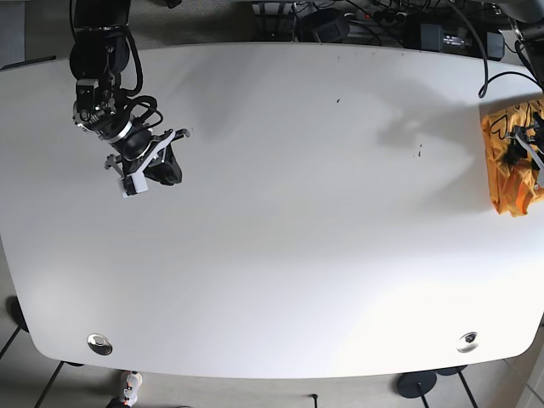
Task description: Fold the T-shirt properly
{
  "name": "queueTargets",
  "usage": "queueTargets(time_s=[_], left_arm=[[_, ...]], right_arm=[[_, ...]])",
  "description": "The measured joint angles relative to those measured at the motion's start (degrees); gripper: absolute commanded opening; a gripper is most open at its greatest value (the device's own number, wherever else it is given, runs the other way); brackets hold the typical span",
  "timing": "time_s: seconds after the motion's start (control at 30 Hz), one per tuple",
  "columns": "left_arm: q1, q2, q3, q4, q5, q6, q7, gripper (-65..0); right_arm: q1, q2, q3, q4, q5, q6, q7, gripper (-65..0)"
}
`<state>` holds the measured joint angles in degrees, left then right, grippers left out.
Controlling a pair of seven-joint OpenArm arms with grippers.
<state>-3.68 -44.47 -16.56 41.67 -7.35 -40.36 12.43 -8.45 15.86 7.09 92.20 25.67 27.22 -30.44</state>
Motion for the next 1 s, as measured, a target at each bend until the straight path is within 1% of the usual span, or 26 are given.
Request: queueTargets(time_s=[0.07,0.1,0.17,0.2,0.23,0.27,0.3,0.33,0.37,0.4,0.43,0.47,0.5,0.53,0.57,0.6,0.67,0.7,0.73,0.8,0.83,0.9,0.97,1.0], left_arm=[[0.9,0.2,0.1,5.0,1.0,0.0,1.4,-27.8],[1.7,0.3,0.1,7.8,0.9,0.1,1.2,-27.8],[3.9,1.9,0.0,14.2,0.7,0.5,-0.1,-27.8],[5.0,3.2,0.0,17.2,0.7,0.7,0.0,-27.8],[6.5,6.1,0.0,21.1,0.9,0.4,0.4,-27.8],[7.2,8.2,0.1,23.7,1.0,0.3,0.7,-27.8],[7.7,10.3,0.2,26.0,1.1,0.1,0.6,-27.8],[7.6,13.0,0.5,28.9,1.1,0.0,0.6,-27.8],[7.4,14.6,1.3,30.4,1.1,0.0,0.3,-27.8],[7.1,16.8,3.4,32.4,1.1,0.8,-0.3,-27.8],[7.2,19.3,6.2,33.7,1.2,4.5,-3.5,-27.8],[7.5,21.2,8.0,34.3,1.2,7.5,-6.6,-27.8],[7.6,23.1,11.3,34.5,1.1,12.5,-11.9,-27.8],[8.2,24.7,13.9,34.6,1.1,17.1,-16.1,-27.8],[9.1,25.8,15.0,34.7,1.1,20.5,-19.1,-27.8],[10.6,26.7,15.5,35.7,1.1,23.9,-20.8,-27.8],[14.7,28.1,15.6,38.6,1.3,28.0,-23.3,-27.8],[16.7,29.3,15.6,40.0,3.1,29.6,-23.5,-27.8],[20.0,31.8,15.5,42.2,5.8,30.9,-22.9,-27.8],[25.2,35.8,15.5,46.3,9.0,31.4,-23.3,-27.8],[28.0,37.7,15.5,47.9,9.9,31.3,-23.7,-27.8],[34.0,40.7,15.6,51.2,10.7,31.3,-23.6,-27.8],[40.5,43.0,15.2,54.6,10.8,31.4,-23.6,-27.8],[43.5,44.3,15.1,55.9,10.8,31.6,-23.7,-27.8]], right_arm=[[0.0,0.0,0.0,0.0,0.0,0.02,0.2,-58.5],[0.0,0.0,0.0,0.0,0.0,0.02,1.2,-58.5],[-1.0,0.0,0.1,0.0,0.0,-0.17,5.1,-58.5],[-1.6,0.0,0.2,0.0,0.0,-0.17,6.9,-58.5],[-2.3,0.0,0.2,0.0,-0.2,-0.2,9.2,-58.5],[-2.4,0.0,0.2,0.0,-1.8,-0.17,10.9,-58.5],[-2.6,0.0,0.2,0.0,-4.1,-0.81,12.7,-58.5],[-3.0,-0.1,0.2,0.0,-9.3,-3.15,15.4,-58.5],[-3.5,-0.5,0.2,0.0,-12.1,-4.98,16.9,-58.5],[-4.6,-1.9,1.1,-0.1,-16.7,-6.45,19.8,-58.5],[-6.0,-3.8,3.1,-0.1,-19.1,-5.79,22.4,-58.5],[-6.8,-5.2,4.5,-0.1,-20.8,-5.57,24.0,-58.5],[-7.9,-7.3,7.0,-0.1,-23.5,-5.79,25.6,-58.5],[-8.8,-8.4,9.1,-1.0,-24.3,-5.79,28.4,-58.5],[-9.4,-8.7,10.1,-1.9,-24.4,-5.88,30.0,-58.5],[-10.3,-8.7,10.7,-2.9,-24.4,-6.03,31.8,-58.5],[-12.7,-8.4,10.9,-5.7,-24.0,-6.05,36.8,-58.5],[-13.9,-8.0,10.9,-7.1,-24.0,-5.99,38.7,-58.5],[-15.7,-7.0,10.8,-9.2,-23.7,-5.66,41.5,-58.5],[-18.3,-5.7,10.9,-11.2,-21.1,-5.81,44.6,-58.5],[-19.4,-5.0,10.9,-11.5,-19.9,-6.01,44.8,-58.5],[-21.8,-3.6,10.8,-11.6,-17.5,-6.08,45.3,-58.5],[-24.4,-3.2,10.8,-11.6,-14.6,-6.01,46.6,-58.5],[-25.9,-3.1,10.8,-11.6,-13.1,-4.94,47.2,-58.5]])
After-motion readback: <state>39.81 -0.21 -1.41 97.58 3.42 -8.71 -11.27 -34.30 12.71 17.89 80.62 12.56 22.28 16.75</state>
